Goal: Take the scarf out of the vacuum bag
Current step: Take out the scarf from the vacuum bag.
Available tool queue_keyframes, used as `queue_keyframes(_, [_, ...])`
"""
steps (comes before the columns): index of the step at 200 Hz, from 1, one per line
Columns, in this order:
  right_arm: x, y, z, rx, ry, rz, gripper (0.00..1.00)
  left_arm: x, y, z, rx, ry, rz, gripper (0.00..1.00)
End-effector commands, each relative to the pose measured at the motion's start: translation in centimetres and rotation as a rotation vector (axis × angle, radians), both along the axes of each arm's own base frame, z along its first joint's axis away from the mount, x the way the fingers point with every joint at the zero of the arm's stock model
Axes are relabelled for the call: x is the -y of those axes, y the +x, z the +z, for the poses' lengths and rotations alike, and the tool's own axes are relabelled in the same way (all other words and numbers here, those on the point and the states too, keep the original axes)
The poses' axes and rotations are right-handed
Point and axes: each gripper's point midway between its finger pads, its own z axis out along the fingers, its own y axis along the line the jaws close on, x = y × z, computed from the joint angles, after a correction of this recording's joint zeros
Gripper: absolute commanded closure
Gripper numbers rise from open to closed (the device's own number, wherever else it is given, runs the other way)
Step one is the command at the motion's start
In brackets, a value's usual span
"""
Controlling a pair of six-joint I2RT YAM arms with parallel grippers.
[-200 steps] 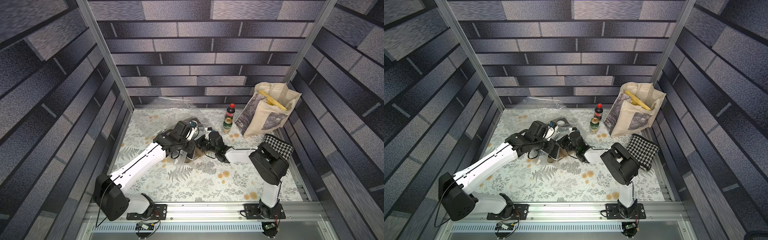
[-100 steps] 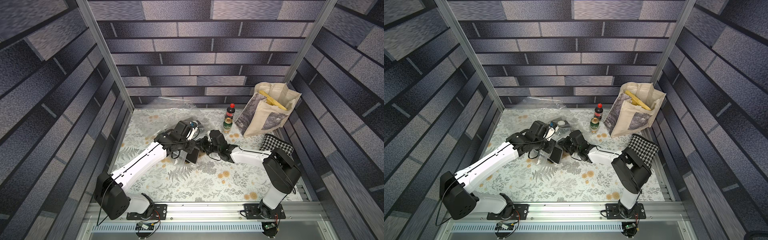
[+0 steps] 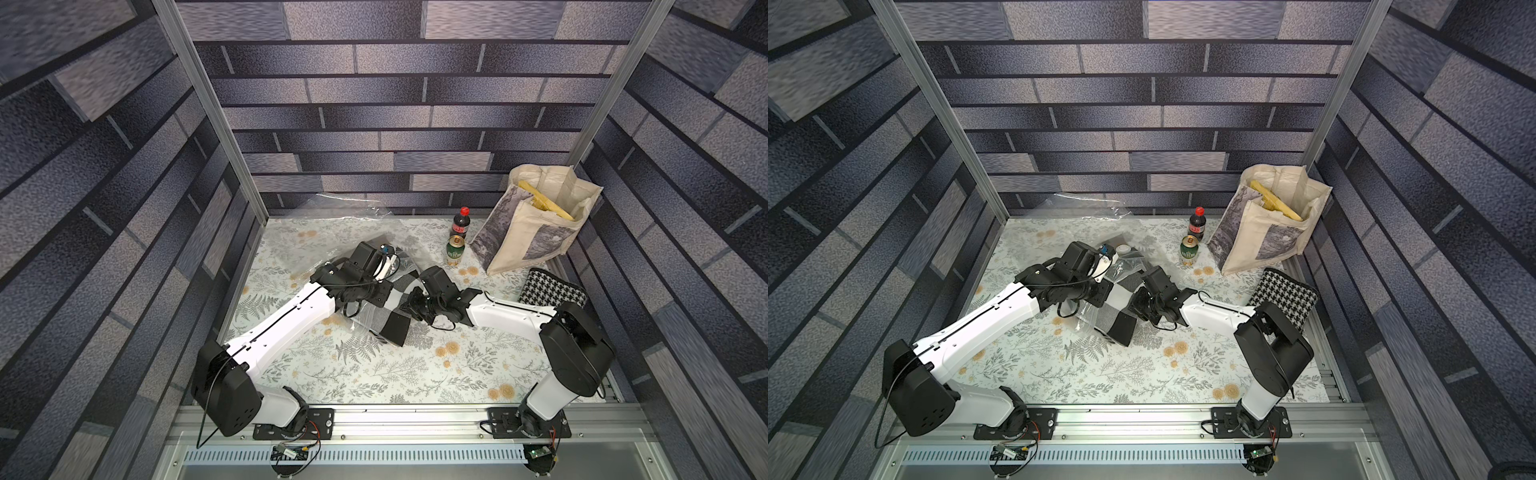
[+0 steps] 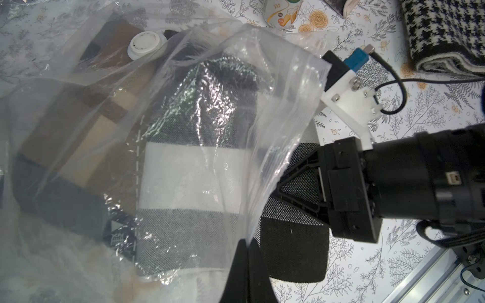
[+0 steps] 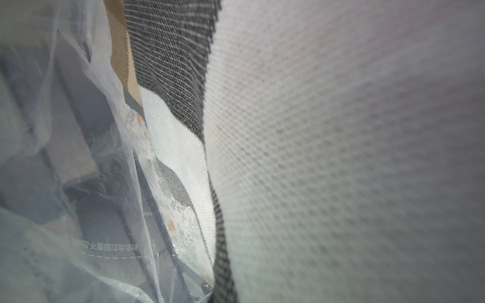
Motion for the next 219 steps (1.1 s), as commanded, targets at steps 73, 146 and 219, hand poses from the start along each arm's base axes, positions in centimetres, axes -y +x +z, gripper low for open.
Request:
queue_keyframes(73, [3.3, -4.1, -0.5, -0.080, -0.269, 0.234, 1.00, 0.0, 0.4, 1.0, 0.003, -0.026, 0.027, 1.00])
queue_keyframes(146, [3.0, -5.0, 3.4, -0.088, -0.175, 0.202, 1.00, 0.3, 0.4, 0.5, -0.019, -0.020, 0.017, 1.00])
queue_keyframes(219, [2.2, -5.5, 6.8, -0.134, -0.112, 0.180, 1.00, 0.6, 0.2, 0.2, -0.028, -0.006, 0.001, 1.00])
